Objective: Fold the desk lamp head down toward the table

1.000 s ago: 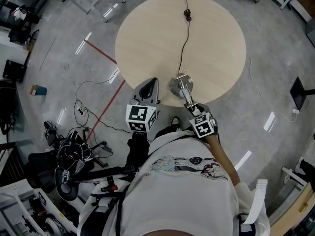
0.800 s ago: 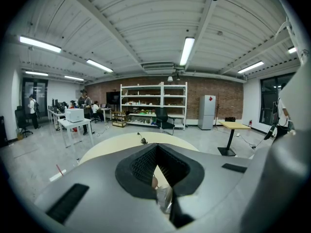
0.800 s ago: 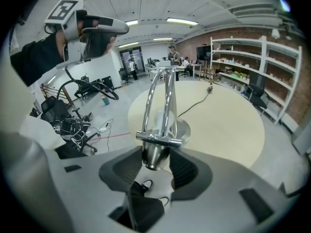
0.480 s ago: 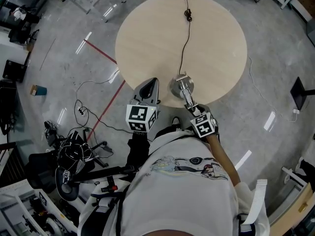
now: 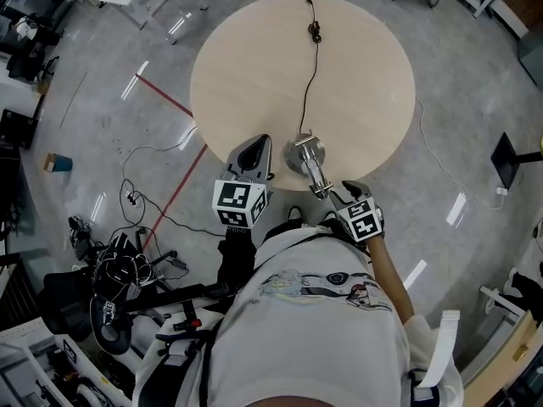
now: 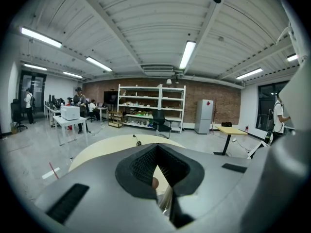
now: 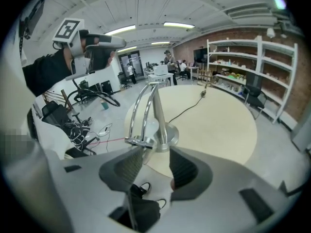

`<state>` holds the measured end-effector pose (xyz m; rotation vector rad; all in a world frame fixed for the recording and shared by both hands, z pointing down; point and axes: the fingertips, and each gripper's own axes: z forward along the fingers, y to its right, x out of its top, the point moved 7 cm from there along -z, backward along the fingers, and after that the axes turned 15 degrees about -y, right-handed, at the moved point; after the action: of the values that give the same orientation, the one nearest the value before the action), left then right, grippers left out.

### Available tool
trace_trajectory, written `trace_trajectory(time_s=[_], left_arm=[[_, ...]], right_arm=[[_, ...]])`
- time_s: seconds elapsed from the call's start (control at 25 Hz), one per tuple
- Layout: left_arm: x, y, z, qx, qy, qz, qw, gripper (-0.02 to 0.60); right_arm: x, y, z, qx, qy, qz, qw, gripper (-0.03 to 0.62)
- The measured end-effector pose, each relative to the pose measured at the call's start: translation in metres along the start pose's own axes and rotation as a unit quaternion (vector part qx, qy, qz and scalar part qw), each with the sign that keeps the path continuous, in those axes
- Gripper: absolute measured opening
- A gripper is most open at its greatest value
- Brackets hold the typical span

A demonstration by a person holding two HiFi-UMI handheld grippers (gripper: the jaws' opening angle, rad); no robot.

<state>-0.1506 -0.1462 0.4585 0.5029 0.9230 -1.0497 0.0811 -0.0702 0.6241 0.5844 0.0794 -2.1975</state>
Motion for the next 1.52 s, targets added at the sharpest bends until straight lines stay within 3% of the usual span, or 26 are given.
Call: trace_trajectory(time_s=[0.12, 0.24, 0.36, 0.56, 0.88, 1.04, 1.52], left_arm=[[0.006, 0.001, 0.002, -0.001, 0.007, 0.002, 1.0, 0.0], [0.01, 0.001, 0.004, 0.0, 0.011, 0.004, 0.9999, 0.0], [0.014, 0.003, 0.004, 0.001, 0.016, 0.007, 0.9998, 0.0], [0.026, 0.003, 0.001, 0.004, 0.032, 0.014, 0.9994, 0.0], [0.046, 0.006, -0.005, 0.006, 0.059, 0.028, 0.9979, 0.0], [0.045, 0.006, -0.004, 0.009, 0.062, 0.026, 0.9977, 0.0], [0.047, 0.004, -0.007, 0.014, 0.068, 0.022, 0.9974, 0.0]], right_arm=[[0.011, 0.015, -0.019, -0.027, 0.036, 0.02, 0.999, 0.181], [0.03, 0.032, -0.04, -0.058, 0.084, 0.039, 0.994, 0.089], [0.049, 0.043, -0.064, -0.079, 0.127, 0.047, 0.988, 0.081], [0.081, 0.051, -0.108, -0.11, 0.206, 0.054, 0.971, 0.006], [0.123, 0.047, -0.166, -0.142, 0.302, 0.046, 0.941, 0.006], [0.133, 0.046, -0.18, -0.154, 0.326, 0.054, 0.931, 0.006], [0.142, 0.041, -0.189, -0.17, 0.346, 0.049, 0.921, 0.006]])
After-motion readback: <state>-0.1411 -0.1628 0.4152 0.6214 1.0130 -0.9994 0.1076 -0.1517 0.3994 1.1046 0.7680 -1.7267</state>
